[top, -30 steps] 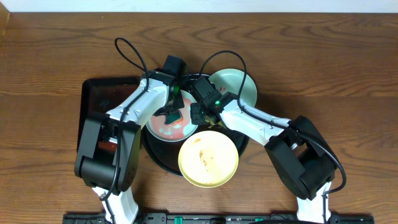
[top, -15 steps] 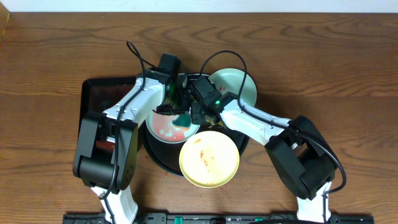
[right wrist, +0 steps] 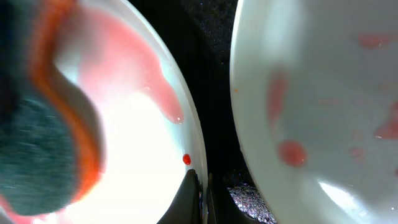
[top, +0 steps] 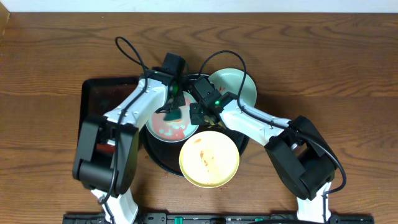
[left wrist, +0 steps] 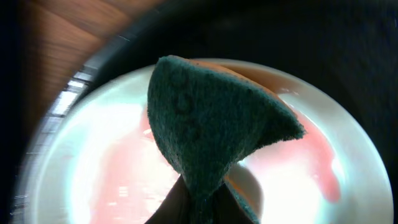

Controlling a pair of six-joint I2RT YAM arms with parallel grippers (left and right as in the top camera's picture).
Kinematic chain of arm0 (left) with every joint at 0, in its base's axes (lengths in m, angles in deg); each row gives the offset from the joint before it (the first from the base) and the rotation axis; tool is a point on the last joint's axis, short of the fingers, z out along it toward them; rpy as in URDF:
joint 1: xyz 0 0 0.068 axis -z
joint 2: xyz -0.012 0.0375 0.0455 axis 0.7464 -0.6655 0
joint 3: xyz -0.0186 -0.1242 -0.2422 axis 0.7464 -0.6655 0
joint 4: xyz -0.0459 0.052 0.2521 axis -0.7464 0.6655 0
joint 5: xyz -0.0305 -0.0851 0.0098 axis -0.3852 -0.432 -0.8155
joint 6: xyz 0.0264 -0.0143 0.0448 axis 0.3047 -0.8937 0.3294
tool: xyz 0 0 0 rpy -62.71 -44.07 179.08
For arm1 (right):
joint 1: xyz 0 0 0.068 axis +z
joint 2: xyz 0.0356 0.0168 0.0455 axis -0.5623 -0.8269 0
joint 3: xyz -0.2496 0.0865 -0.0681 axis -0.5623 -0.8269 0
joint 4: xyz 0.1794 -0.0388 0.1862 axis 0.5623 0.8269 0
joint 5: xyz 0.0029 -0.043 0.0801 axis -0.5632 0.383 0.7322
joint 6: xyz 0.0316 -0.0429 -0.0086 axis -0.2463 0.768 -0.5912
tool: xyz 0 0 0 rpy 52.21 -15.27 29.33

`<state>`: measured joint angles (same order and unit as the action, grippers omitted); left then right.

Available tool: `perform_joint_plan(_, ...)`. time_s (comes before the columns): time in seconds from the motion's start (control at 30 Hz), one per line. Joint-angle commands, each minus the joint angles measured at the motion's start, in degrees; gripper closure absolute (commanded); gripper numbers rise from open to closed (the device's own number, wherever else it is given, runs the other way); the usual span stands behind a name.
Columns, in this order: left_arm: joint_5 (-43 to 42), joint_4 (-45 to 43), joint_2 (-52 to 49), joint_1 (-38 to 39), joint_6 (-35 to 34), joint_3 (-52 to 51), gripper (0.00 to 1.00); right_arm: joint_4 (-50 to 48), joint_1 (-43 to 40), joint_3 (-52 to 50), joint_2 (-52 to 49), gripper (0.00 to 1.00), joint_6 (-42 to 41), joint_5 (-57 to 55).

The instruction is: Clean dirty plates on tray and stack at the side

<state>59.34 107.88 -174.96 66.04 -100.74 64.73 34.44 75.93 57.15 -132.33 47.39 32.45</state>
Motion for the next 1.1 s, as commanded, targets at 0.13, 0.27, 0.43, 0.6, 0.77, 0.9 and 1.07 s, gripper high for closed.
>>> perform_joint_plan(0.13, 5.66, 2.05, 14.01, -1.09, 1.55, 2.08, 0.93, 1.07, 0.33, -0.72, -1.77, 0.99, 0.72, -1.73)
perform_joint_plan(0.27, 5.64, 3.15, 20.90, -1.92, 2.36, 2.08, 0.92, 1.03, 0.33, -0.68, -1.44, 0.99, 1.27, -1.38)
perform_joint_plan(0.43, 5.66, 6.29, 27.80, -5.68, 2.36, 2.05, 0.93, 2.40, 0.28, 1.07, 2.12, 0.99, 7.87, -1.70)
perform_joint_plan(0.6, 5.66, 8.72, 28.68, -9.51, 2.36, 2.03, 0.93, 5.29, 0.79, 2.10, 7.63, 0.99, 10.62, -9.79)
perform_joint_plan(0.77, 5.66, 9.31, 28.63, -12.63, 2.36, 1.20, 0.93, 6.27, 2.27, 2.25, 13.20, 0.99, 14.36, -19.98)
perform_joint_plan(0.9, 5.66, 9.53, 28.59, -14.23, 2.36, 0.72, 0.93, 5.81, 4.42, 2.25, 16.96, 0.99, 17.79, -29.07)
perform_joint_plan(1.07, 5.68, 9.92, 28.52, -14.86, 2.36, 0.63, 0.92, 3.17, 9.05, 2.25, 18.29, 0.99, 25.42, -41.90)
